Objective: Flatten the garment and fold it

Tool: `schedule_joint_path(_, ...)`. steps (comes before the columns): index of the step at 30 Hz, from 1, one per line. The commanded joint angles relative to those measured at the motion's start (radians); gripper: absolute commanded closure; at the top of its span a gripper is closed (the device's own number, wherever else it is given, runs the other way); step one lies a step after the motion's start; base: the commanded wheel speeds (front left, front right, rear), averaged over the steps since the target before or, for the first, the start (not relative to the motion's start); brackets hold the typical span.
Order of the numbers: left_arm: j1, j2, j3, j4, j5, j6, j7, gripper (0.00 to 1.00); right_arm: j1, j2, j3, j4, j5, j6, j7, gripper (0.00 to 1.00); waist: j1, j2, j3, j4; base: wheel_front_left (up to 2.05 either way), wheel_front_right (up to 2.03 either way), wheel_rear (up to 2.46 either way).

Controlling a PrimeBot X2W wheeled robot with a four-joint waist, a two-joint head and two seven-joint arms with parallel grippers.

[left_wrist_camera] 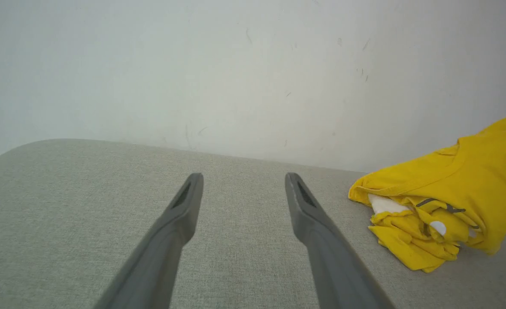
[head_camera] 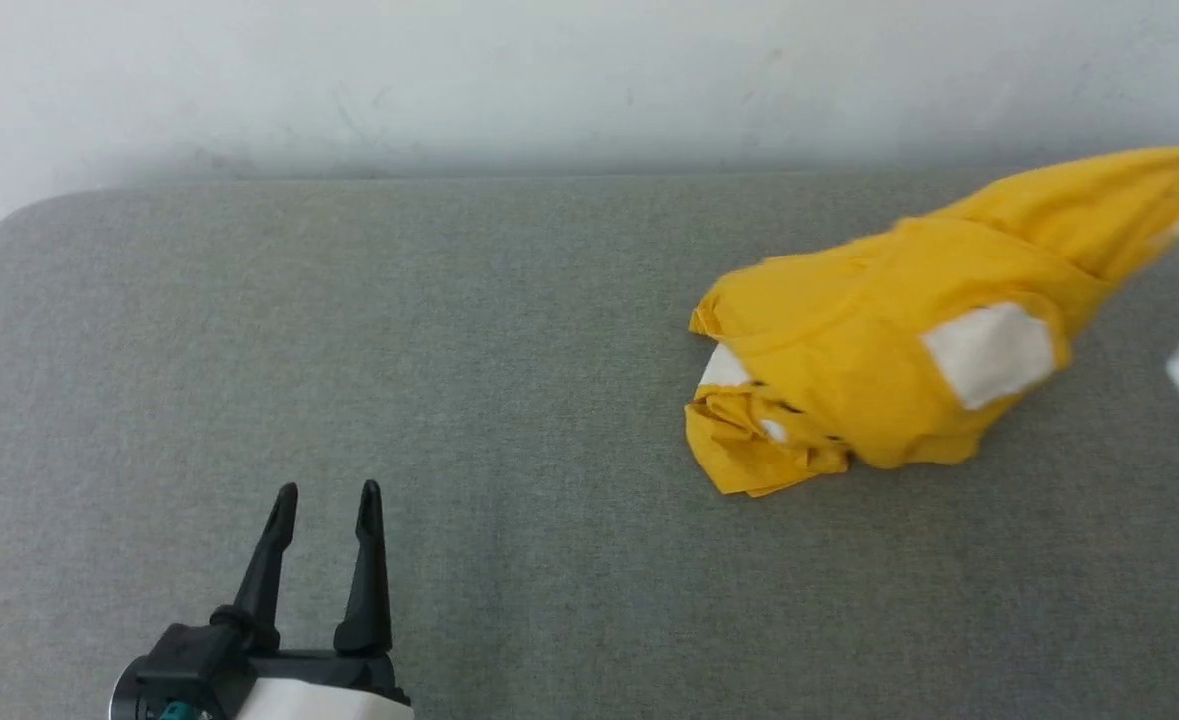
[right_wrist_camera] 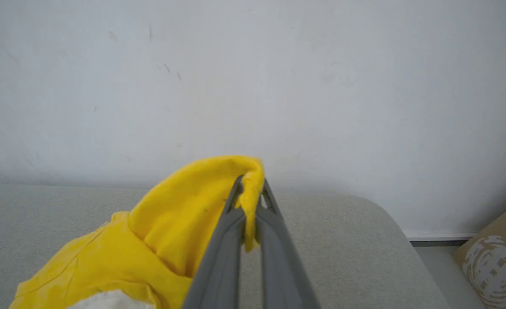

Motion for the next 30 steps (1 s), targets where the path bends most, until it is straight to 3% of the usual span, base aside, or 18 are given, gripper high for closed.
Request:
schedule_joint_path(1,0.007,-0.003,0.002,-0.003,0.009,-0.006,-0.005,0.0,0.049,0.002,-0.033,-0.014,-0.009,-0.001,0.007,1.0,0.0001,0.0,-0.01,-0.014,0.0,0.0,0.0)
schedule_joint_path(8,0.014,-0.006,-0.004,0.008,0.022,-0.014,-0.005,0.0,0.425,0.135,-0.325,-0.076,-0.08,-0.001,0.02,1.0,0.0001,0.0,0.018,-0.003,0.0,0.0,0.0)
schedule_joint_path(14,0.015,-0.001,0.006,0.013,0.03,-0.017,-0.005,0.0,0.57,0.216,-0.384,-0.002,-0.128,-0.001,0.0,1.0,0.0001,0.0,0.021,-0.016,0.0,0.0,0.0)
schedule_joint_path(15,0.016,0.002,0.007,0.014,0.031,-0.018,-0.005,0.0,0.562,0.219,-0.381,-0.005,-0.137,-0.001,-0.01,0.67,0.0001,0.0,0.02,-0.021,0.0,0.0,0.0)
schedule_joint_path(16,0.015,0.003,0.009,0.015,0.032,-0.018,-0.005,0.0,0.546,0.221,-0.375,-0.014,-0.141,-0.001,-0.022,0.0,0.0001,0.0,0.018,-0.027,0.0,0.0,0.0)
schedule_joint_path(20,0.008,0.004,0.004,0.019,0.036,-0.02,-0.005,0.0,0.457,0.217,-0.315,-0.093,-0.13,-0.001,-0.039,0.0,0.0001,0.0,0.011,-0.04,0.0,0.0,0.0)
schedule_joint_path(25,-0.006,-0.002,-0.014,0.025,0.031,-0.022,-0.005,0.0,0.346,0.158,-0.166,-0.188,-0.086,-0.001,0.007,0.0,0.0001,0.0,0.011,-0.029,0.0,0.0,0.0)
schedule_joint_path(30,-0.019,-0.007,-0.022,0.031,0.026,-0.023,-0.005,0.0,0.218,0.119,-0.025,-0.168,-0.039,-0.001,0.093,0.0,0.0001,0.0,0.037,0.007,0.0,0.0,0.0)
